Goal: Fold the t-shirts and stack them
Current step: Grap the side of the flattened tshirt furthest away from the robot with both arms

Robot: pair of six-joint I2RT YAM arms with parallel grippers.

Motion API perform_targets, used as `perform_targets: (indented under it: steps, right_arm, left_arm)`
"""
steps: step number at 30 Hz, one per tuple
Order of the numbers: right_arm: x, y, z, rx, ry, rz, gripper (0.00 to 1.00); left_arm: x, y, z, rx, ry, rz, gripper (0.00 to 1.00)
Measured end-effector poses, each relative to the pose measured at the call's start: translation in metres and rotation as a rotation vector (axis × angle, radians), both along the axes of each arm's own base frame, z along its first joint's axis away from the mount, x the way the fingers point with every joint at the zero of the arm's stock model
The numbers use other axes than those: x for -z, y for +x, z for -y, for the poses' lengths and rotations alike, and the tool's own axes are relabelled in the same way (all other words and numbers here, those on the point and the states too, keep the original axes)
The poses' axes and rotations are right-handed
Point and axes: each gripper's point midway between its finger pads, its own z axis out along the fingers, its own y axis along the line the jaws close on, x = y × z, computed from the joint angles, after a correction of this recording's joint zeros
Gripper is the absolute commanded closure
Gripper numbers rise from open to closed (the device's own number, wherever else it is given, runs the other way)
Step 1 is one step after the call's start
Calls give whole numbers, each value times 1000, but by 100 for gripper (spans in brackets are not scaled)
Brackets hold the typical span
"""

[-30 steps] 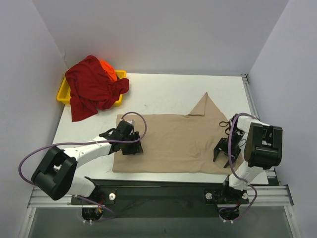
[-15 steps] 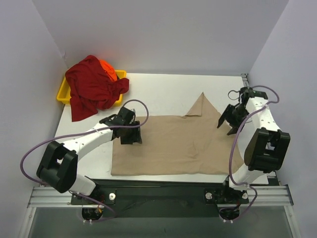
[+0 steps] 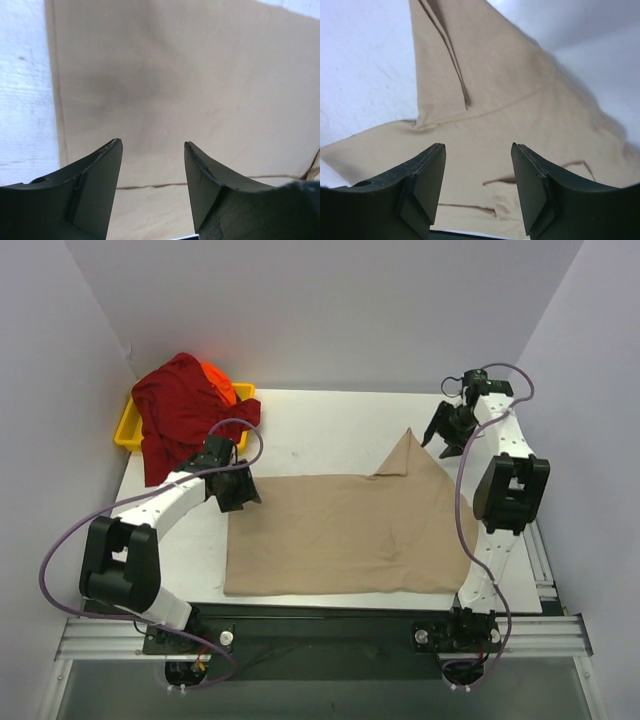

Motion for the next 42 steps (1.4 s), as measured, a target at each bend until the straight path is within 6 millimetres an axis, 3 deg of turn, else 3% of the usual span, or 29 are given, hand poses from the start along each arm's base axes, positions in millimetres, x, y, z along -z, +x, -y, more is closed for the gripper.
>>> perform_targets:
  steps: [10,18,25,36,39,42]
  right_arm:
    - [34,74,-26,-47,34,110,44]
    - [62,118,-28,-47,41,189,45]
    - [82,129,-34,-48,45,198,50]
    - [88,137,-52,-86,45,224,57]
    - [92,137,-57,-99,43,221,62]
    - [93,138,-60,-107,42,226,73]
  left_arm:
    - [-4,36,-11,-46,-14,17,37]
    - [-1,42,-13,-54,-14,9,37]
    - [0,46,-14,-58,-13,5,37]
    - [4,46,-14,-52,-6,-6,37]
    - [5,47,-17,-52,7,-4,38]
    - [2,52,-23,-55,26,11,38]
